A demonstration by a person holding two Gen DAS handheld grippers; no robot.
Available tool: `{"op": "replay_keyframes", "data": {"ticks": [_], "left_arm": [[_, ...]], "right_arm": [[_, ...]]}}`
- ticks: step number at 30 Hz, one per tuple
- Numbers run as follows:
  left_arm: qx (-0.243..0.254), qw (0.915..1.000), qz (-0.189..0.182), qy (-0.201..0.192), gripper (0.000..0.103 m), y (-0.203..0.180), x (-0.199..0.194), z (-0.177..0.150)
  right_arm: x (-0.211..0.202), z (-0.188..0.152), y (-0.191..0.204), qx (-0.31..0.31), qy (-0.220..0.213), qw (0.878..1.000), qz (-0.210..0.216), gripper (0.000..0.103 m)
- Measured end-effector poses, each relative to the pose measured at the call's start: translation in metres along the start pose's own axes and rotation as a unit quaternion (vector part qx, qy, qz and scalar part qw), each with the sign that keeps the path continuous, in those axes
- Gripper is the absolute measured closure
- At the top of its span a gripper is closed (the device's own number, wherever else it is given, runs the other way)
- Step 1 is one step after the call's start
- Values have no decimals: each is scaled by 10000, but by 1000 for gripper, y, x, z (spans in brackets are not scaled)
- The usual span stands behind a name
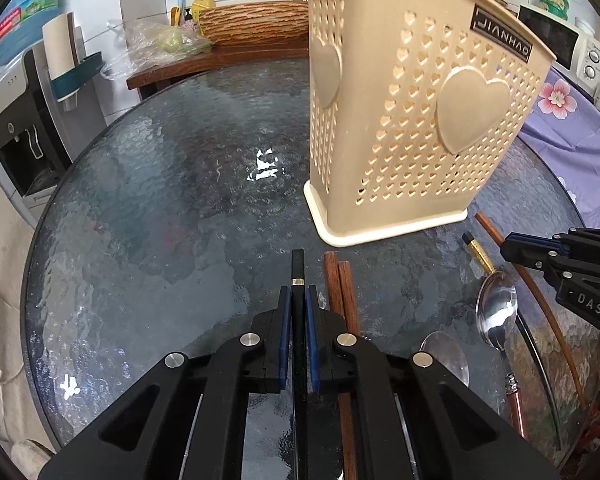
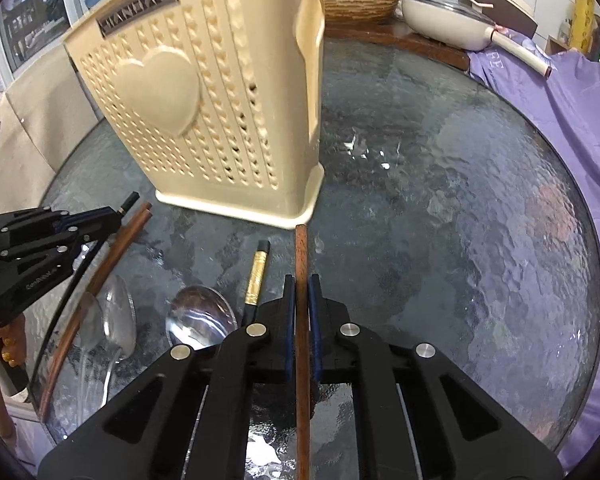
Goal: Organize utensils
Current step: 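Lift both chopsticks and carry them over the cream basket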
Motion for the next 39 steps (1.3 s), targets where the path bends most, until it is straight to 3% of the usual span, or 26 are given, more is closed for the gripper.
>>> {"op": "replay_keyframes", "data": {"ticks": [17,39], "left_arm": [[-62,9940,-92,-1089,96,-5,-88,26],[13,9836,-247,-1786,96,-5,-150,37]], "right_arm": [[-87,9,-6,177,-1115,9928,409,96],[-172,11,3,31,-1912,9794,653,96]]}}
Point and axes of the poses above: each gripper's, at about its wrist camera, not at the fingertips, and x roughly the way its jaws point, y to its left, z to its top, the point moved 2 cm from there along x, roughly the way its jaws point, and after that the axes turned 2 degrees about -y, right-handed, at the moved point
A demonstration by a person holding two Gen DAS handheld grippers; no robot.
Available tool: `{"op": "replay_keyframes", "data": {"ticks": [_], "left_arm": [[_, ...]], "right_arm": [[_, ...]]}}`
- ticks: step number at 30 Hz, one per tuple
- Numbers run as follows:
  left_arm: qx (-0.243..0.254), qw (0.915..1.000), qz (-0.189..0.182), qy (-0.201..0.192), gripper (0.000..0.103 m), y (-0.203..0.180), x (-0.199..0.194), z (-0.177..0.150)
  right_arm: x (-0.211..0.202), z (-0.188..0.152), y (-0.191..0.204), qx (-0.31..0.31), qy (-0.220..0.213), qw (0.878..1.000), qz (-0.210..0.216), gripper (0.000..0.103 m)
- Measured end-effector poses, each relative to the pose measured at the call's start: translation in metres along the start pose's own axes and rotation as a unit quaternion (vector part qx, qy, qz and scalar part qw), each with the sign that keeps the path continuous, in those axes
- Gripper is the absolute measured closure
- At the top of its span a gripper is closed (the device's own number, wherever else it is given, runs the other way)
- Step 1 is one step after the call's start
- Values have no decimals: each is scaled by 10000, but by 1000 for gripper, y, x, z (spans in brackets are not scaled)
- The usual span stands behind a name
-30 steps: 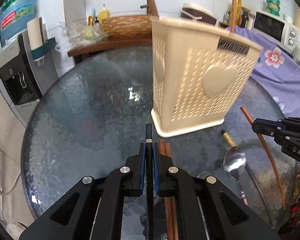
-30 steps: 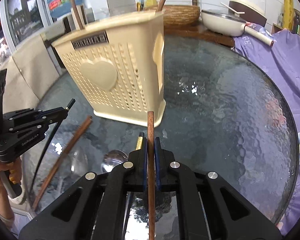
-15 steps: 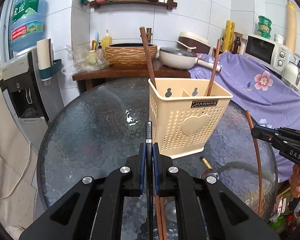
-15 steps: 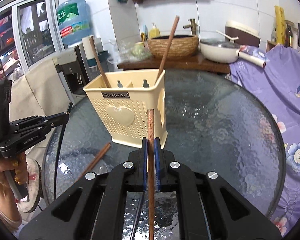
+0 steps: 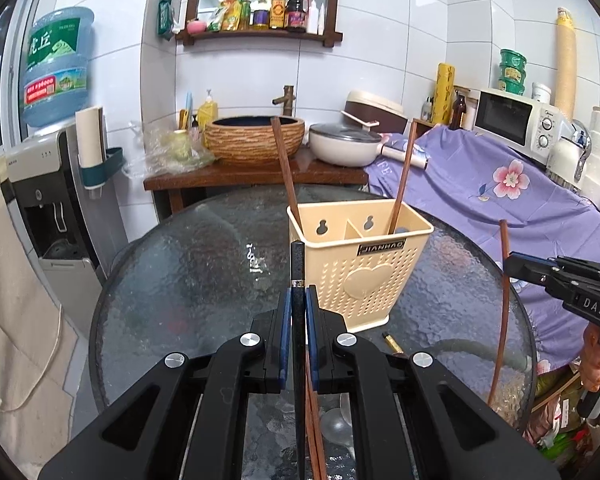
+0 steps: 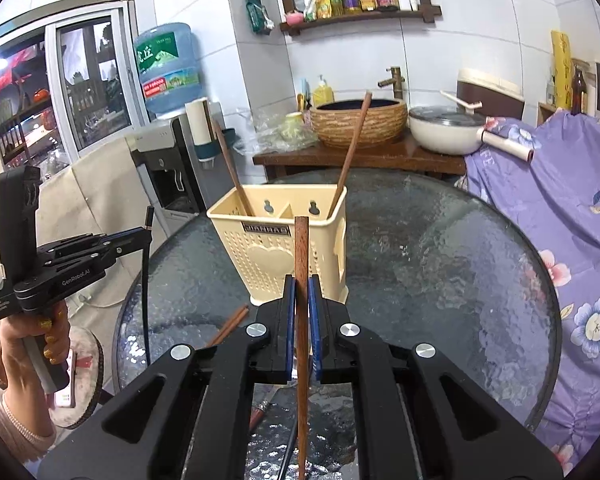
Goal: Organize utensils
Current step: 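Lift both chopsticks and carry them over the cream basket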
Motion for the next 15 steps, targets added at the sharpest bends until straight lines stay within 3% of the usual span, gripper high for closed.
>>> {"op": "replay_keyframes", "data": {"ticks": [15], "left_arm": [[82,9997,-22,-218,96,-7,-15,10]], "right_arm": [[-13,11,3,-95,-178,9998,23,96]]}}
Point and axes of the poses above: each gripper's, at about its wrist camera, not at the fingertips, and x roughly the way its jaws point, y to its left, z to its top, the point moved 2 cm from there along x, roughly the way its jaws point, and after that the axes turned 2 degrees about -y, right-handed, at the moved point
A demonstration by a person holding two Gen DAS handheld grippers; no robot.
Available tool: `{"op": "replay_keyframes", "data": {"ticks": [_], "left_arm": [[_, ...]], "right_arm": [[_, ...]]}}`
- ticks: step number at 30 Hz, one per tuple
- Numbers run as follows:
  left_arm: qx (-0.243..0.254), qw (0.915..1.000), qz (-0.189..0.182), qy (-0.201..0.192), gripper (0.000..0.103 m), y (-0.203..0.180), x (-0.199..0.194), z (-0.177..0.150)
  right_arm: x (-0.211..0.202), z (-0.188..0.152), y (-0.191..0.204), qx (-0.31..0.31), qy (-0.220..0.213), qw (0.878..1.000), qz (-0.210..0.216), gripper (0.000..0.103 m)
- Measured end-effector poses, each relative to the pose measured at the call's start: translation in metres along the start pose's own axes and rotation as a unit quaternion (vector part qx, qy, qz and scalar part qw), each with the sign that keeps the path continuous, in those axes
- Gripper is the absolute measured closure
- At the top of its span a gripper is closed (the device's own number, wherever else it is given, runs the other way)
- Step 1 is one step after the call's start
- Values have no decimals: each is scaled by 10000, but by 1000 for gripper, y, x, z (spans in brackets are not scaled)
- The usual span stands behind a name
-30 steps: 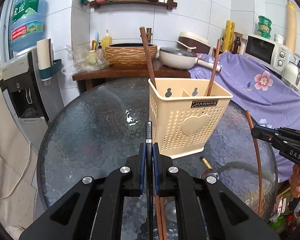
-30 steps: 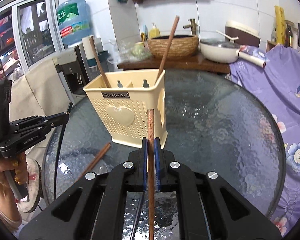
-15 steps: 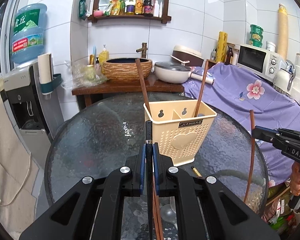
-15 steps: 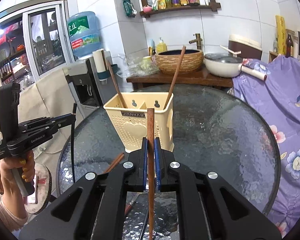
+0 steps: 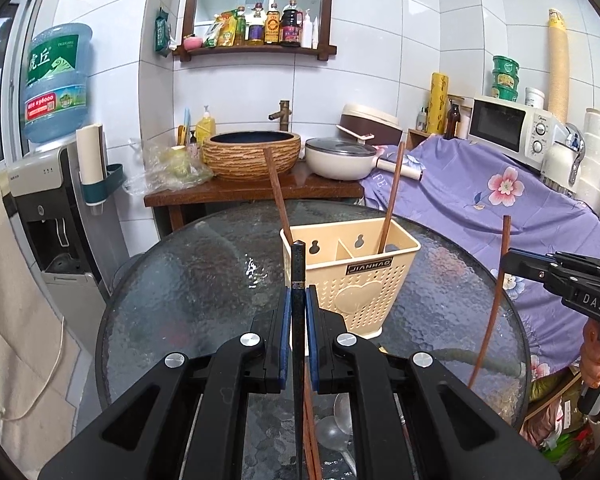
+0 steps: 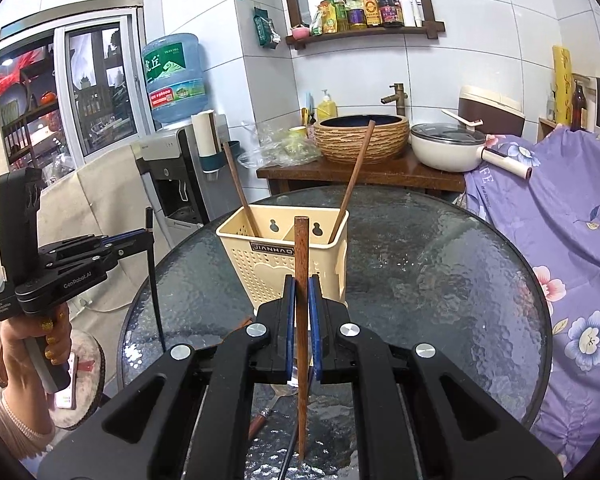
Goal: Organize utensils
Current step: 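Lift both chopsticks and carry them over the cream basket, then lower both chopsticks into the basket and open both grippers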
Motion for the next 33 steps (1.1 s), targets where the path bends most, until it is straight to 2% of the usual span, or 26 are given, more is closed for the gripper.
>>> {"op": "replay_keyframes", "data": {"ticks": [20,27,33], "left_arm": [[173,9992,-182,-300,96,-13,-13,33],[187,9973,-616,-352,96,-21,-19,65],[103,9949,-810,-596,96,-24,-30,108]], "right_arm": [[-6,29,8,-181,-152,9997,24,96],[-13,65,13,-280,-223,9993,144,96],[-28,117,22,-395,-491,9978,223,96]]}}
Point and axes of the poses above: each gripper's, at about its wrist camera, not at the fingertips, and x roughly the way its jaws point, y to its left, z to its top, the point moved 2 cm from there along x, roughly the way its jaws point, and after that the axes turned 2 degrees about -y, right-handed, at the moved point
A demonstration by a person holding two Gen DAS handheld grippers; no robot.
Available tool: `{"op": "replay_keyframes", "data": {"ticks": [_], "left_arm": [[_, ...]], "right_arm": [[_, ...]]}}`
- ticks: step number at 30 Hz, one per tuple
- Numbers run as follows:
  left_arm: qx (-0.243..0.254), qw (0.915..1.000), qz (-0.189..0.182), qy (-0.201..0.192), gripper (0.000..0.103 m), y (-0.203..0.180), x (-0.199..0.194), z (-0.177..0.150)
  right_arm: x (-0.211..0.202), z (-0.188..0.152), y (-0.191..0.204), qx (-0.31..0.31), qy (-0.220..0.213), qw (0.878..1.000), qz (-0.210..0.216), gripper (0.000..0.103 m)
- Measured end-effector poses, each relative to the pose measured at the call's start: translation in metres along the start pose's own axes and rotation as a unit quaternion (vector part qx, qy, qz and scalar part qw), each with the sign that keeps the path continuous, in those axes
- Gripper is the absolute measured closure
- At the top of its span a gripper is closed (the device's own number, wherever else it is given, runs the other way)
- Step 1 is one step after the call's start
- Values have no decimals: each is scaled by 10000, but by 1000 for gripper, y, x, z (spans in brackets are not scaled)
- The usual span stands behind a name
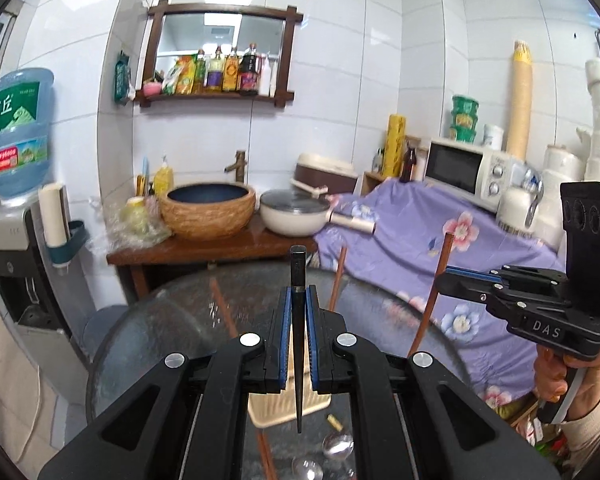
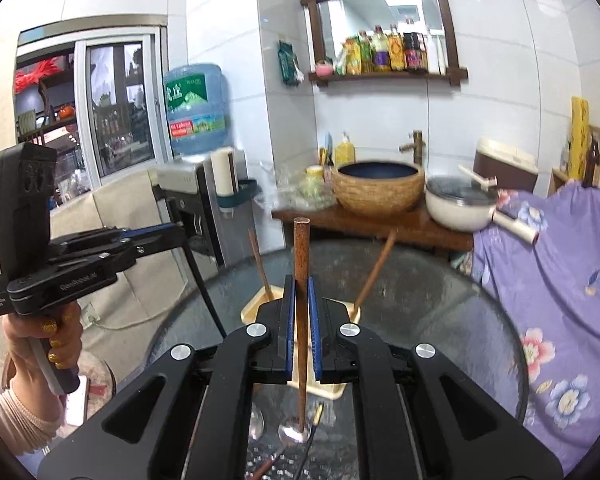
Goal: Organize utensils
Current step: 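Lower both chopsticks into the basket and open both grippers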
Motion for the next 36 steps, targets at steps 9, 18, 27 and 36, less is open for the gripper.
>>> {"op": "replay_keyframes", "data": {"ticks": [9,18,27,36], "left_arm": [[-115,9990,246,-369,96,3,9,71],[-320,9973,650,-144,96,19,56,59],[-654,9939,850,264,96,43,95,9],[-770,9919,811,604,96,50,115,-25]], "right_arm": [[4,72,6,-120,-521,9983,-243,96],[56,58,-9,-29,-479,9969,-624,96],[107,7,-30,259,32,9975,-663,96],[126,-22,-38,328,322,9965,-702,96]]}}
Point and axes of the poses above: each gripper's, at about its wrist camera, not at the fingertips, and x roughly the way its jaws point, y to its left, z to its top, the point moved 2 cm from there along x, roughly the way its jaws point, and after that the axes turned 2 degrees about -y, right-handed, at the moved point
